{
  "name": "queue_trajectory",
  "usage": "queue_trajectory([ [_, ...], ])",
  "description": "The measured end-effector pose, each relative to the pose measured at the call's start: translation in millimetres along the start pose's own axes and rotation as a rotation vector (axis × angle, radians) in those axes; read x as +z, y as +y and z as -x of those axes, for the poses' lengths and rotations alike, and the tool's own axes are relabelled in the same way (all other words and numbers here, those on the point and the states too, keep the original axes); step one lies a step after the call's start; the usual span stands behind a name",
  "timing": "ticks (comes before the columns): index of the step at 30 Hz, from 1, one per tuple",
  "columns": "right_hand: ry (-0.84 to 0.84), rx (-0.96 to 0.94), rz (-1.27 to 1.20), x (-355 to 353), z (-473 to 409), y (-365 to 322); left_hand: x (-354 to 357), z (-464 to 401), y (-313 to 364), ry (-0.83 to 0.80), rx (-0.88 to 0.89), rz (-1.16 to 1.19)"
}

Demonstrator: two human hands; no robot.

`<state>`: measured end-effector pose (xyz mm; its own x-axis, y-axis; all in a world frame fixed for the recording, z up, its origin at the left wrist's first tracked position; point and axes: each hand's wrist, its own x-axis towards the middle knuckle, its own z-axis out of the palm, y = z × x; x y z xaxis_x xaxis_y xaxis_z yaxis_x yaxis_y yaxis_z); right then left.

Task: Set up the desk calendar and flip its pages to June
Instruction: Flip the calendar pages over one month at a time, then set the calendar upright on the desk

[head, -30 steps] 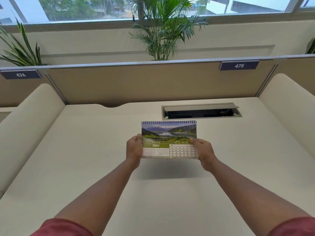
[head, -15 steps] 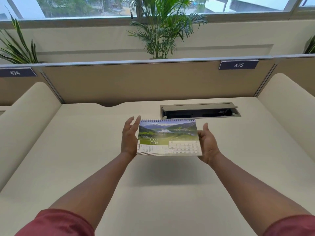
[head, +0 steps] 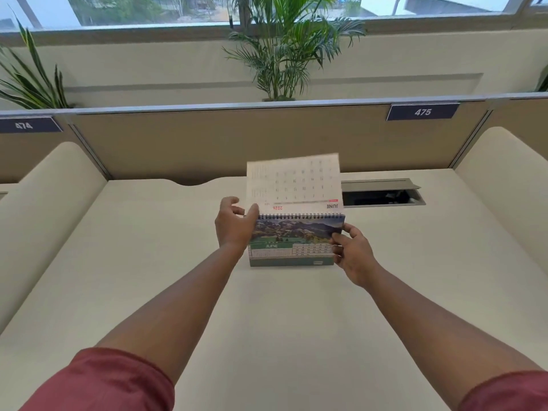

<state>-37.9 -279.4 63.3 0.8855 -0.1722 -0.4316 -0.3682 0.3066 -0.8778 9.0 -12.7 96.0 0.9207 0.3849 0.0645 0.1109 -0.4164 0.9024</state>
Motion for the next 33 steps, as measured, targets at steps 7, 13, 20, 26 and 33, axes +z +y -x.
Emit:
queue_trajectory([
  [7,0.035,-0.061,0.082,-2,-7,5,4,2,-3,-0.076,0.070,-0.091],
  [13,0.133,-0.176,0.256,-2,-8,6,1,6,-12,-0.177,-0.010,-0.099],
  [20,0.129,-0.237,0.277,-2,-15,10,3,23,-31,-0.372,-0.158,0.178],
  [26,0.142,-0.073,0.420,-11,-28,29,13,18,-61,-0.358,-0.433,0.320],
  [33,-0.029,0.082,0.543,-9,-49,46,24,8,-93,-0.513,-0.472,0.188],
])
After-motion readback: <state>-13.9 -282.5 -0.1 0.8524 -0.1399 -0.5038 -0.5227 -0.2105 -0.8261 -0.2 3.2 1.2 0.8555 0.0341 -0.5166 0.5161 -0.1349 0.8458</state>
